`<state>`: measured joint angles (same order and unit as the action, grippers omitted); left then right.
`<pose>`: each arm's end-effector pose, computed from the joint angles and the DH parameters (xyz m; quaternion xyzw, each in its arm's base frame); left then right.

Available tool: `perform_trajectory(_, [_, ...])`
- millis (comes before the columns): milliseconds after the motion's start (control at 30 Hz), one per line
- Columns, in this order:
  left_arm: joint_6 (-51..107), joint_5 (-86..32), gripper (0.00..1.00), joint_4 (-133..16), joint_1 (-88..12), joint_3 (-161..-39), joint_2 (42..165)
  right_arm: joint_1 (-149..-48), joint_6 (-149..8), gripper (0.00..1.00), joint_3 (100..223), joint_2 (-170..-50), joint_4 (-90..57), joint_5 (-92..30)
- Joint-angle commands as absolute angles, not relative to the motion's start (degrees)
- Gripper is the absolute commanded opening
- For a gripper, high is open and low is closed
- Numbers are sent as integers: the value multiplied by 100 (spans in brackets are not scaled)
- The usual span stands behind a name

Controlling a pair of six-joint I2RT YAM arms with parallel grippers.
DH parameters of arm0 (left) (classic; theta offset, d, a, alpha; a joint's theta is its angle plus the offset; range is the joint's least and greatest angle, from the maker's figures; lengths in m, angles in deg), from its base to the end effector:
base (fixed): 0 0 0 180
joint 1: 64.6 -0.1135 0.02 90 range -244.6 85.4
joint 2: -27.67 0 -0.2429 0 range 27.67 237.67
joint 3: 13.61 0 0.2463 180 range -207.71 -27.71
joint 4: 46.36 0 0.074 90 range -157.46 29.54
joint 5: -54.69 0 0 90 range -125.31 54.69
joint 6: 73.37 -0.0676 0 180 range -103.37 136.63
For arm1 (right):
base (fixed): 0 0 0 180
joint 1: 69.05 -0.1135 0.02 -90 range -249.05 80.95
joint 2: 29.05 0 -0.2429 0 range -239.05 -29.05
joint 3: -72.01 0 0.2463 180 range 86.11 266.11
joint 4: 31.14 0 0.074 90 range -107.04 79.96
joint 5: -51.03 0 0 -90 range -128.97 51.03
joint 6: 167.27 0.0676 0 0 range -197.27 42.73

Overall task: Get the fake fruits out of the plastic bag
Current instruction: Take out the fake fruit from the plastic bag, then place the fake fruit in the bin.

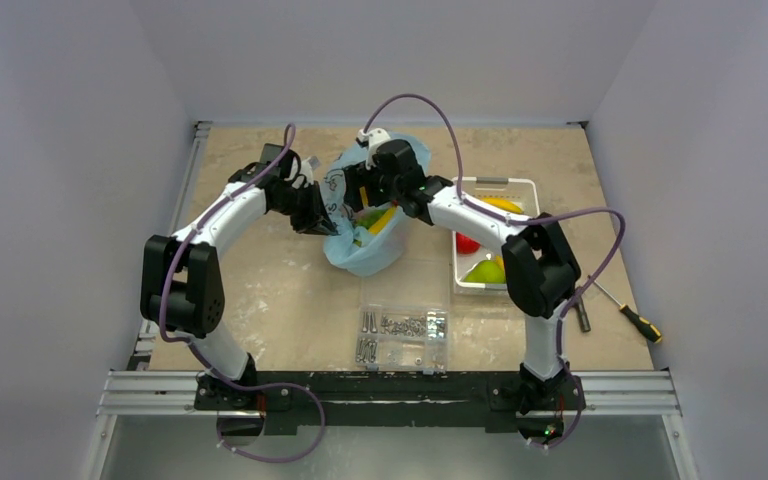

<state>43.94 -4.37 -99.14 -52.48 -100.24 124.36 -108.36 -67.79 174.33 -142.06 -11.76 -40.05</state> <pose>0.3359 -0.1077 0.1943 -0.0617 0.9369 -0.3204 0.1256 0.3718 0.3028 0.2204 -0.2184 0.8383 0.1988 0.4582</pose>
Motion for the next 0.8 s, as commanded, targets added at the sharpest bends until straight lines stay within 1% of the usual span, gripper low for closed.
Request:
perform_trajectory(0, [4354, -340, 0, -9832, -5229, -10171, 12439, -10831, -6247, 0, 17547, -13729, -1456, -2817])
perform_trajectory(133, [4350, -344, 0, -9839, -5229, -10171, 12426, -10801, -5827, 0, 17744, -13590, -1435, -2113])
perform_trajectory(233, [4342, -344, 0, -9839, -5229, -10171, 12422, -10704, -5539, 0, 17668, -13313, -1485, -1745])
perform_trajectory(367, [4346, -335, 0, -9840, -5229, -10171, 12412, -10462, -5333, 0, 17144, -12655, -1533, -1749])
perform_trajectory(467, [4353, -331, 0, -9838, -5229, -10171, 12414, -10043, -5100, 0, 16431, -12041, -1658, -1743])
perform_trajectory(600, [4361, -313, 0, -9833, -5229, -10180, 12426, -9482, -5141, 0, 15390, -11176, -1555, -2339])
perform_trajectory(767, [4360, -319, 0, -9833, -5229, -10171, 12418, -8895, -5048, 0, 14481, -10415, -1265, -4108])
